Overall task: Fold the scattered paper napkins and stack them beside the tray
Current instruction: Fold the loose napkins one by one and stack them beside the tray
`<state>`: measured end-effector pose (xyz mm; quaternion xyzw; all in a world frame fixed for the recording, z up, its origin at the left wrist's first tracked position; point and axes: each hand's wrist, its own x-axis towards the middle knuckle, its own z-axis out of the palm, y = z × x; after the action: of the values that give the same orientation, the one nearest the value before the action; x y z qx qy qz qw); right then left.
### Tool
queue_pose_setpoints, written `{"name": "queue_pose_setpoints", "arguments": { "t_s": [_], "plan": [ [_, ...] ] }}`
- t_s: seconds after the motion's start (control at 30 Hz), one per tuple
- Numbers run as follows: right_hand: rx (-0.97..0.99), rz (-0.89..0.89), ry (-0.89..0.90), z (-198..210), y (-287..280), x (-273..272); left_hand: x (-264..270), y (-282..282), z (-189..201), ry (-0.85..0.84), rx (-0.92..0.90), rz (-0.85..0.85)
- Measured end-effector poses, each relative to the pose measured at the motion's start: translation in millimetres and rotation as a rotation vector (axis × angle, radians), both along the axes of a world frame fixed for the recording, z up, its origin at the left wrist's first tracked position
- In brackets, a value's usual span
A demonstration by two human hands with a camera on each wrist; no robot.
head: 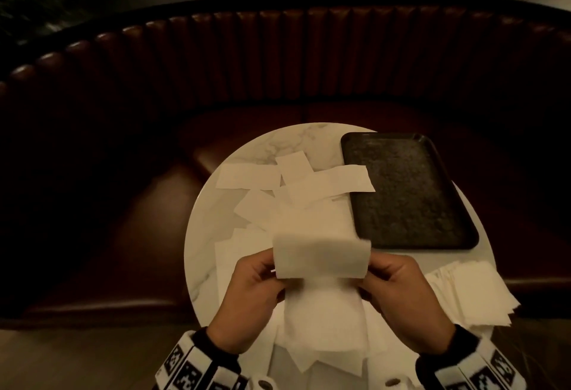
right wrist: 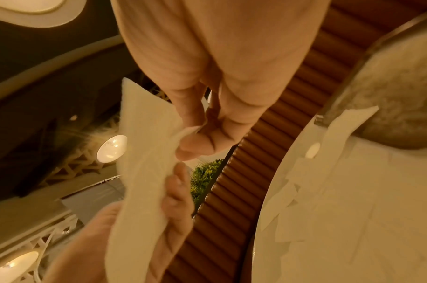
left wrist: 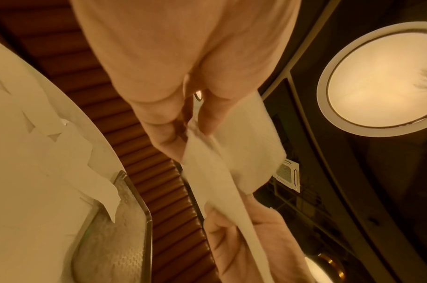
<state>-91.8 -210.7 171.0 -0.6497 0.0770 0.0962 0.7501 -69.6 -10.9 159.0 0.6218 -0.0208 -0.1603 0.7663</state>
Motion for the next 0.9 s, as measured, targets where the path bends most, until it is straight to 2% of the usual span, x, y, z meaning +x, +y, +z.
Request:
{"name": "queue_pose_setpoints", "arguments": {
  "t_s": [0.17,0.23,0.37,0.53,0.57,0.67,0.7,0.9],
  "plan": [
    [0.024,-0.002,-0.017,6,-2,-8,2,6,8,0.276,-0.196,-0.036],
    [0.035,0.016,-0.023,3,-3,-9,3,5,10,0.325,-0.170,-0.088],
    [-0.026,0.028,-0.024,-8,-5,-13,-3,-3,7,0.088,0.108,-0.145],
    [-0.021,0.094,-0.047,2,-15,-15,-8,1,4,-0.132,0.276,-0.134],
    [-0.099,0.124,-0.065,5,-15,-14,-9,1,5,-0.177,0.320,-0.133],
    [-0.564,0.187,-0.164,9,-2,-7,-14,-3,10,-0.267,0.391,-0.140],
    [-0.605,0.194,-0.160,9,4,-5,-15,-4,11,-0.288,0.405,-0.134],
    [-0.332,0.095,-0.053,7,3,-9,-12,1,12,-0.306,0.421,-0.042]
  ]
}}
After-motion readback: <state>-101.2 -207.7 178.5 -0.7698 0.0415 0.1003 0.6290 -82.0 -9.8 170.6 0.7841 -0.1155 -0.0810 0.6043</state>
